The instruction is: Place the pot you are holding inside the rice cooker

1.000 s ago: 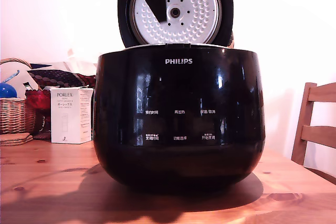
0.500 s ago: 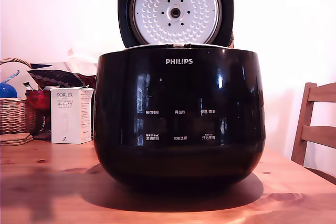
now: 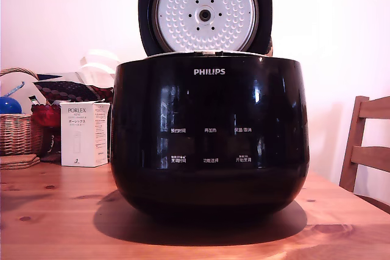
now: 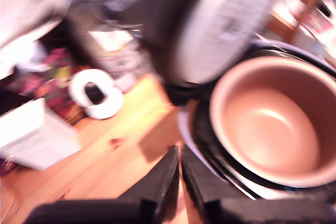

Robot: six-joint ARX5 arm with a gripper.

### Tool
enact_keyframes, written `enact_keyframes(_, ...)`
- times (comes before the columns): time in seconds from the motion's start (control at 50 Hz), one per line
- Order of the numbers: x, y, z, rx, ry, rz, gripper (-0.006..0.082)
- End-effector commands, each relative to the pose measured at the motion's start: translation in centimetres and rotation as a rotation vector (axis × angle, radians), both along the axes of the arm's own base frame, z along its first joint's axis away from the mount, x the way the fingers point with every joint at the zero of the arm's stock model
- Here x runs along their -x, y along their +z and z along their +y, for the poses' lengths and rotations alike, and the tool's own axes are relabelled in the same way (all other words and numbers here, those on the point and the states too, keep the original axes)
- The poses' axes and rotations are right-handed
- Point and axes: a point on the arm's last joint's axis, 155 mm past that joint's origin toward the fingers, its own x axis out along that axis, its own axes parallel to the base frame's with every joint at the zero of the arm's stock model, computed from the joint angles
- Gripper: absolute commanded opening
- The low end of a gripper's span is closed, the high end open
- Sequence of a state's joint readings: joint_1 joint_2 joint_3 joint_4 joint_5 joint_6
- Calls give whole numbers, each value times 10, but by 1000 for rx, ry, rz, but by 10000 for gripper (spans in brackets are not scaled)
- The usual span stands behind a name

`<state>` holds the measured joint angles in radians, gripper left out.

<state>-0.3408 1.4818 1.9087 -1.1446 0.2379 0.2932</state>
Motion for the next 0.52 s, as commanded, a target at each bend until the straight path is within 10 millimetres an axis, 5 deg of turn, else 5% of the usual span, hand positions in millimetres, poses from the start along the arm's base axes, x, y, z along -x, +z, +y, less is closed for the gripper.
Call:
enact_keyframes(0.0,-2,10,6,25,27,-21,-21)
enact_keyframes(0.5,-17,20,26,52,115,-76,-21)
